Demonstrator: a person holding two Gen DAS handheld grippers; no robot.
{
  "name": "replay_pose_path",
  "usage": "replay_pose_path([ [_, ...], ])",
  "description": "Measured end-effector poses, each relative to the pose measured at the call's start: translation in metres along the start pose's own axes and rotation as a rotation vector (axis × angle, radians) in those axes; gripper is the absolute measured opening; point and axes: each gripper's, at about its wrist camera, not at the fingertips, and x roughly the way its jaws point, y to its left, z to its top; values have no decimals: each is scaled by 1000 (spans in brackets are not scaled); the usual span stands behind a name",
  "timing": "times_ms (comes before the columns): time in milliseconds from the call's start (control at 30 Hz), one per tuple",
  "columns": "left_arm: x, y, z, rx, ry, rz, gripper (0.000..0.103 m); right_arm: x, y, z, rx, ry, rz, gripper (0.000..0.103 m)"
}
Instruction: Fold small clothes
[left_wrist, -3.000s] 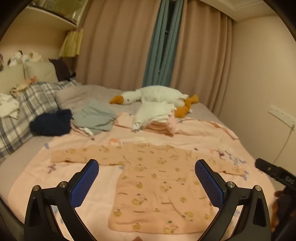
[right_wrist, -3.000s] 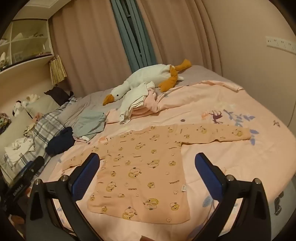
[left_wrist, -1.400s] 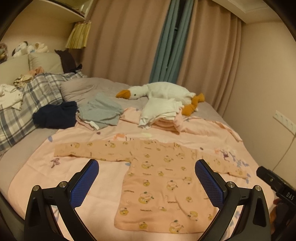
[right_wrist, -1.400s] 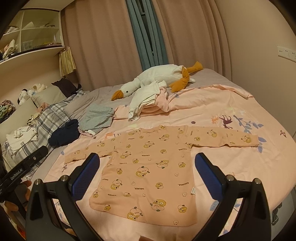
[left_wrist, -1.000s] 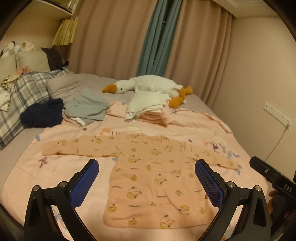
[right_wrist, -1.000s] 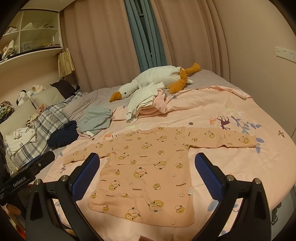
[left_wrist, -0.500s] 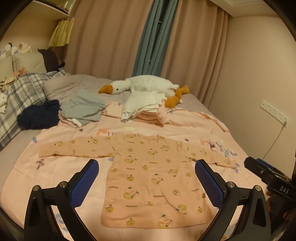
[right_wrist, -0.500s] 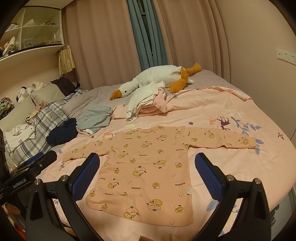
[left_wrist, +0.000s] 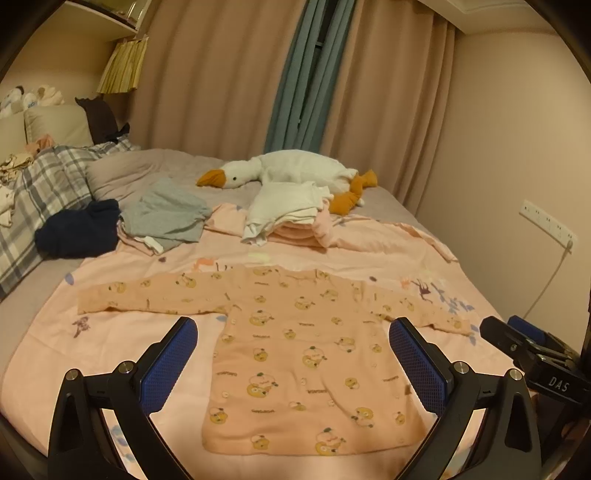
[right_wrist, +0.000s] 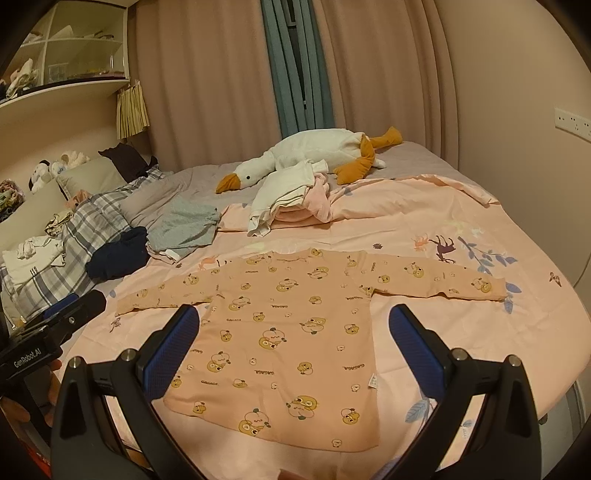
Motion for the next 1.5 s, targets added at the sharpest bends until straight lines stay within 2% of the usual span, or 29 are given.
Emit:
replay_pose_path([
  [1500, -4, 8, -7, 25, 13, 11, 103, -1, 4, -1, -16, -5, -43, 103],
])
